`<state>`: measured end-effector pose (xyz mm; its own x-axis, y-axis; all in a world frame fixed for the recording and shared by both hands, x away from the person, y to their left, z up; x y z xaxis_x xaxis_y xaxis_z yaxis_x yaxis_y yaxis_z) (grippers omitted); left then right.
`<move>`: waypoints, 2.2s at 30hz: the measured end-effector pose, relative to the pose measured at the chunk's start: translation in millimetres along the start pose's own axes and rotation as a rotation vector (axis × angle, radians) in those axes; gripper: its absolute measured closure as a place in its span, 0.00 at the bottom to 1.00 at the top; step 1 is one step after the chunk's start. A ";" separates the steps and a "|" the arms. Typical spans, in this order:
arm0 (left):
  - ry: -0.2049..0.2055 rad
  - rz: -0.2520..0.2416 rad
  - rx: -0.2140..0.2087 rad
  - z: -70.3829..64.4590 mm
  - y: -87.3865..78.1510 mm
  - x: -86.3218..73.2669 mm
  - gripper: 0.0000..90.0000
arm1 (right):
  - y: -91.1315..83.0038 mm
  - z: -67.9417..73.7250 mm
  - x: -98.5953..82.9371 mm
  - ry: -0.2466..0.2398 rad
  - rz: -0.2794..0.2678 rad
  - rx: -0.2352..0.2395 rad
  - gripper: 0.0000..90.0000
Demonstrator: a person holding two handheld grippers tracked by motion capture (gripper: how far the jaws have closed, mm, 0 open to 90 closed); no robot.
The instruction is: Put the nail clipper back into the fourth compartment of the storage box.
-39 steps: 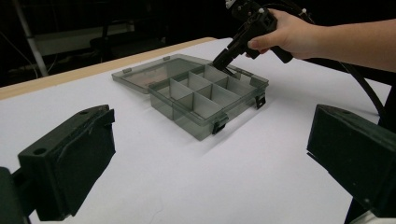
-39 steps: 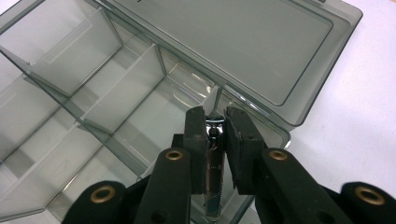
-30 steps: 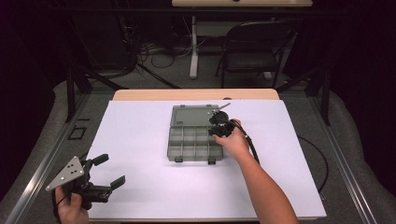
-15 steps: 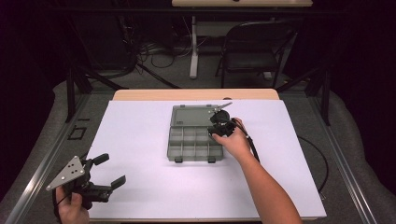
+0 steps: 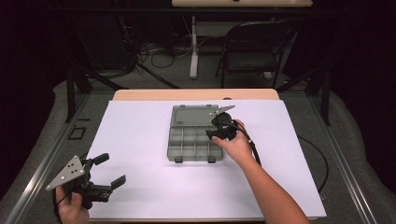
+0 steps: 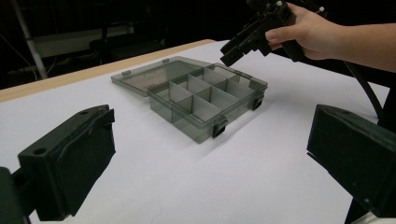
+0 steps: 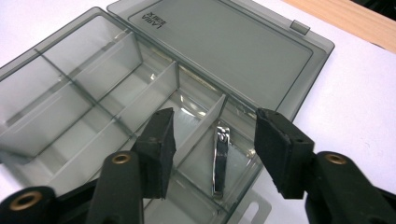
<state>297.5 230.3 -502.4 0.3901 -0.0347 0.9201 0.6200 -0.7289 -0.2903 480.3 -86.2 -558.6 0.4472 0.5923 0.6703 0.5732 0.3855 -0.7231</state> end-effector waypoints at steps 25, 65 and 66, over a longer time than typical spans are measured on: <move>-0.005 -0.003 0.001 -2.0 1.0 0.3 0.01 | -79.8 28.6 -23.1 0.039 -0.141 0.040 0.24; -0.019 0.008 -0.008 -1.5 5.5 -2.9 0.01 | -147.3 45.3 -144.3 0.152 -0.299 -0.118 0.17; -0.016 0.013 -0.001 -0.6 5.7 -4.0 0.01 | -147.4 45.1 -145.9 0.151 -0.291 -0.116 0.17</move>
<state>299.1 225.9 -507.6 0.4089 -0.0329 0.9120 0.6142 -0.7292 -0.3017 299.6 -197.6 -557.4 0.3449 0.3550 0.8689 0.7618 0.4349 -0.4801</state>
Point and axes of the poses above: each handheld gripper's, and its own axes: y roughly forward along the jaws, x roughly out of its top, z roughly to its left, the point moved 9 cm from there along y, roughly forward along the jaws, and after that the axes turned 11 degrees about -y, right-handed, at the moved point
